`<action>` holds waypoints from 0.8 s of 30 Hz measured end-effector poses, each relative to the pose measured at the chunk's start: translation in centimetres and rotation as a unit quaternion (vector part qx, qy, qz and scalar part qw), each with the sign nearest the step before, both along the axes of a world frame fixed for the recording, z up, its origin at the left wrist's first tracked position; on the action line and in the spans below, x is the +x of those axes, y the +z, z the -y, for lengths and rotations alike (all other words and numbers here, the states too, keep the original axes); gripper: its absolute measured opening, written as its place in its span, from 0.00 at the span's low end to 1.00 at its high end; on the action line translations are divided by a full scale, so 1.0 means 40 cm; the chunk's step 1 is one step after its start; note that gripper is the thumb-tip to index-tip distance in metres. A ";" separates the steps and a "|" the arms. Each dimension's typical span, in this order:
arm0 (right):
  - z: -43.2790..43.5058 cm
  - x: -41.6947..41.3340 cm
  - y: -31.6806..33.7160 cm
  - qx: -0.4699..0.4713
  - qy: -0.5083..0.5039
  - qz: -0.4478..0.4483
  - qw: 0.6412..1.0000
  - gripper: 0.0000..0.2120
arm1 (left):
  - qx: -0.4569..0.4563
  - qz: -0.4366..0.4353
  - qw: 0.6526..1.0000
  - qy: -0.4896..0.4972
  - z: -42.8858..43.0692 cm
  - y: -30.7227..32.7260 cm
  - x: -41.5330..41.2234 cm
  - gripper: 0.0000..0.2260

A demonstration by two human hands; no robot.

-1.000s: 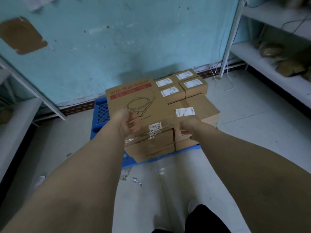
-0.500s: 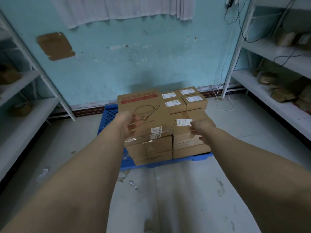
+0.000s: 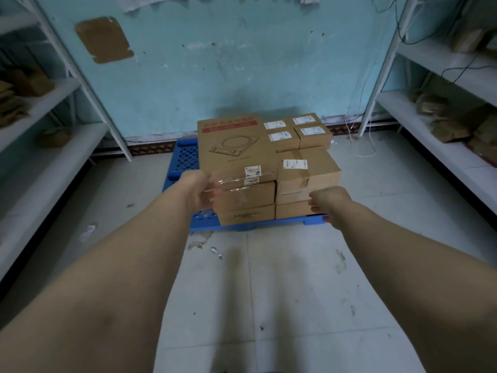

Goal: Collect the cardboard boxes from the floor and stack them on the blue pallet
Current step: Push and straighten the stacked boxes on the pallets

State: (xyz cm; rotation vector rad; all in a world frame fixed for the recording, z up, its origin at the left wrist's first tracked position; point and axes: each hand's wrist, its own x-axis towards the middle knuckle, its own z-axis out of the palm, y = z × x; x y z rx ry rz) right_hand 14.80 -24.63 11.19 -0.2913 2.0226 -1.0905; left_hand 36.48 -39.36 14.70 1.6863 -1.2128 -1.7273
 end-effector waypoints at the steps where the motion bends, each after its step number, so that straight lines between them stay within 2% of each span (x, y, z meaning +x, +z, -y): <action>1: -0.014 0.016 -0.004 0.001 -0.007 0.008 1.000 0.15 | 0.001 0.003 1.000 0.013 0.007 0.002 0.023 0.08; 6: -0.050 0.137 -0.031 0.012 -0.008 -0.007 1.000 0.17 | 0.012 0.000 1.000 0.005 0.012 -0.002 0.119 0.13; 9: -0.055 0.251 -0.051 0.028 0.021 0.034 0.999 0.15 | 0.040 -0.010 0.999 -0.036 0.000 -0.035 0.174 0.10; 12: -0.050 0.322 -0.053 0.016 0.021 0.010 1.000 0.15 | 0.054 -0.015 0.998 -0.043 -0.005 -0.072 0.221 0.09; 18: -0.071 0.354 -0.026 0.015 0.009 -0.028 0.999 0.12 | 0.077 -0.031 0.996 -0.035 -0.015 -0.100 0.278 0.10; 24: -0.043 0.394 -0.011 -0.004 -0.018 -0.055 0.998 0.08 | 0.086 -0.020 0.996 -0.003 0.002 -0.127 0.367 0.17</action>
